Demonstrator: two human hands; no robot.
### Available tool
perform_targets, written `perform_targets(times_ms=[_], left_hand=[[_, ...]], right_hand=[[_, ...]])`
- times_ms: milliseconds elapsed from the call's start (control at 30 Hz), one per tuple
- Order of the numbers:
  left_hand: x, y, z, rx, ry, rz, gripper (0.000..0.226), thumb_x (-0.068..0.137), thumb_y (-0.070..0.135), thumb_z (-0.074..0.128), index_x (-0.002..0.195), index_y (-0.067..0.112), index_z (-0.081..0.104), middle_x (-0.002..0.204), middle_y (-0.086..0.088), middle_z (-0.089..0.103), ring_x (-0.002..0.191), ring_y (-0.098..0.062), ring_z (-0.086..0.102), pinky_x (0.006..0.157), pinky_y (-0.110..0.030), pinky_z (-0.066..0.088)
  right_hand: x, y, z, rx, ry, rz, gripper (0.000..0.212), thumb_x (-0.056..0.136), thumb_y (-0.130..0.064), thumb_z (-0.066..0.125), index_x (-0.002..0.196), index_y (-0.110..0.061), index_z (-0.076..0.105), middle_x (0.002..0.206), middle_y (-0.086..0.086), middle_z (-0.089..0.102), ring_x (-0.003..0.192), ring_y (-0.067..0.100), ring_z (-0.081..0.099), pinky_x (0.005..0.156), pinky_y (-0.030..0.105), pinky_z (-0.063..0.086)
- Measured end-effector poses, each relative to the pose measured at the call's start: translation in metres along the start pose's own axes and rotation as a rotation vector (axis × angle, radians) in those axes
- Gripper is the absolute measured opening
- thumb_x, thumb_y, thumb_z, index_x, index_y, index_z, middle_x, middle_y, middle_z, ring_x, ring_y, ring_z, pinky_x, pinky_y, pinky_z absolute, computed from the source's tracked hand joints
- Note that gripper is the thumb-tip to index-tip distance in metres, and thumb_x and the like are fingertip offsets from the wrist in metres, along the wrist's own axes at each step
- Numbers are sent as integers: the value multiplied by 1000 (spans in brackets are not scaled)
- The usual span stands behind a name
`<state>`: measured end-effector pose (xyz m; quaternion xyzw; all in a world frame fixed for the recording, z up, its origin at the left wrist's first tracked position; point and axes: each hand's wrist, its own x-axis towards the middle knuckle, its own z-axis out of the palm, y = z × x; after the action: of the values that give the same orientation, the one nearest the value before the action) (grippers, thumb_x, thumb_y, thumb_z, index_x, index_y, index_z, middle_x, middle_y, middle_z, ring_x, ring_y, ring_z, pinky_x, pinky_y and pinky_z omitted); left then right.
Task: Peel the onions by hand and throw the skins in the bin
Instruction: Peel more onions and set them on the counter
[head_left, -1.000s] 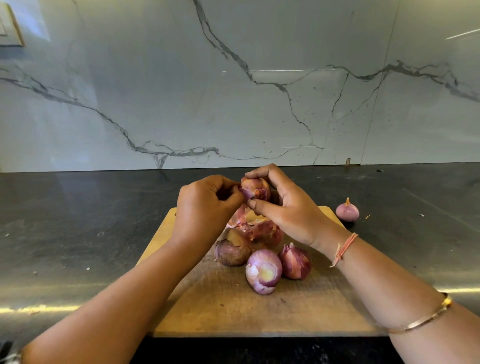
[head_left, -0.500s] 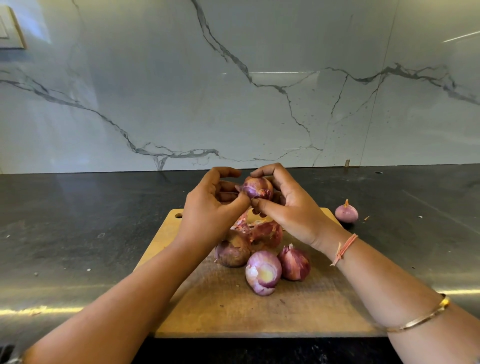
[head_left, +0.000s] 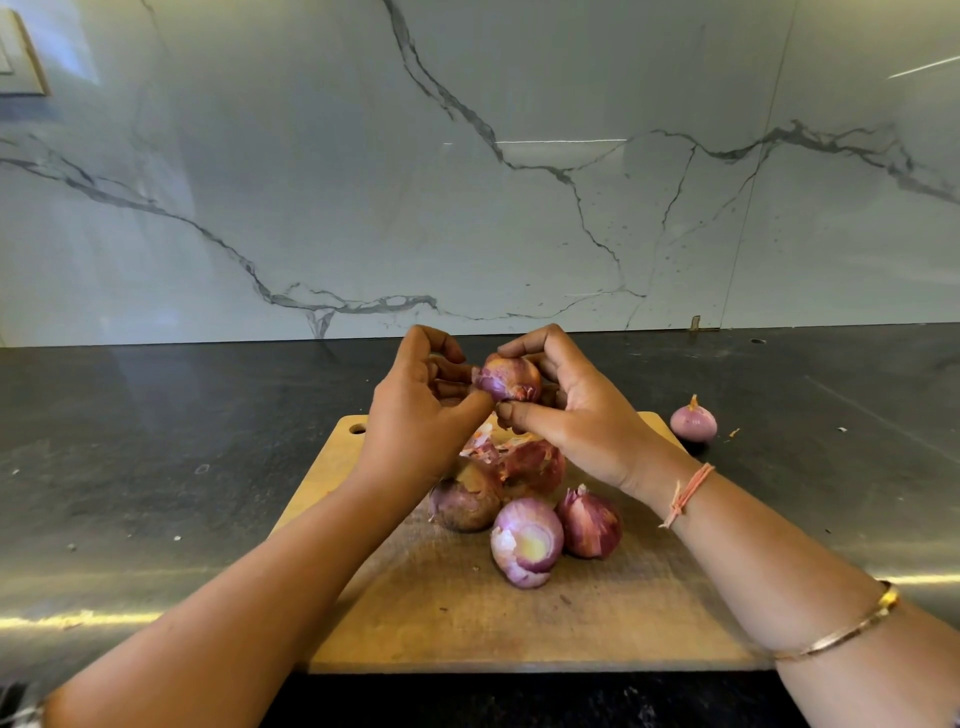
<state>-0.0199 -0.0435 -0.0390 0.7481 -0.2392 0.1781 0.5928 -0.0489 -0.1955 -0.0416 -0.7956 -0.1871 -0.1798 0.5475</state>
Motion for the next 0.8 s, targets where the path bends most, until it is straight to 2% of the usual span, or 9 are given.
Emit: perform_targets(times_ms=[67,167,300,400,500,633,700,800], left_hand=[[1,0,-1,13,35,32,31,81,10,70,83,26,44,70,4,60,52,5,53,52,-9,42],[1,0,-2,20,34,53,31,82,9,70,84,26,45,70,3,59,53,4,54,53,-9,42],[-2,0,-1,-36,-44,34,28,82,4,65,90,25,48,83,2,64,70,-2,63,64,-14,50],[-3,2,1,-103,-66,17,24,84,7,64,94,23,51,90,2,65,80,-10,66,71,-19,54],[-2,1,0,-144,-47,-15,24,82,10,69,95,22,52,88,4,65,78,-7,66,73,-23,54],[-1,1,0,-151,-63,-48,26,81,8,69,94,21,50,86,0,65,79,-14,66,76,-31,56],[-1,1,0,-140,-53,-40,28,80,7,69,91,22,48,82,1,64,73,-11,64,72,-30,55],[-1,0,1,-91,-12,-7,28,78,10,68,87,24,46,77,3,62,62,-3,57,62,-20,50]], right_hand=[[0,-1,0,38,-2,15,34,75,-24,66,105,-31,51,110,-1,65,103,15,63,93,34,51],[0,-1,-1,53,-10,17,33,77,-23,65,106,-30,52,110,-1,66,103,16,64,93,33,52],[1,0,-1,57,20,31,31,78,-26,63,106,-31,51,108,8,66,91,21,66,85,36,54],[1,0,-3,66,12,33,30,83,-23,65,108,-29,48,109,12,65,82,20,67,76,32,53],[0,0,-3,54,-10,12,31,89,-9,65,109,-25,47,111,13,64,82,19,69,78,37,57],[0,-1,-3,-2,-8,10,34,88,-8,66,111,-24,47,111,12,63,88,20,69,84,43,57],[-1,0,-3,-10,-4,16,35,86,-11,68,112,-23,47,111,11,64,90,21,68,85,46,56],[-1,-1,0,-21,3,14,37,80,-22,68,111,-24,48,109,9,65,92,21,68,88,45,55]])
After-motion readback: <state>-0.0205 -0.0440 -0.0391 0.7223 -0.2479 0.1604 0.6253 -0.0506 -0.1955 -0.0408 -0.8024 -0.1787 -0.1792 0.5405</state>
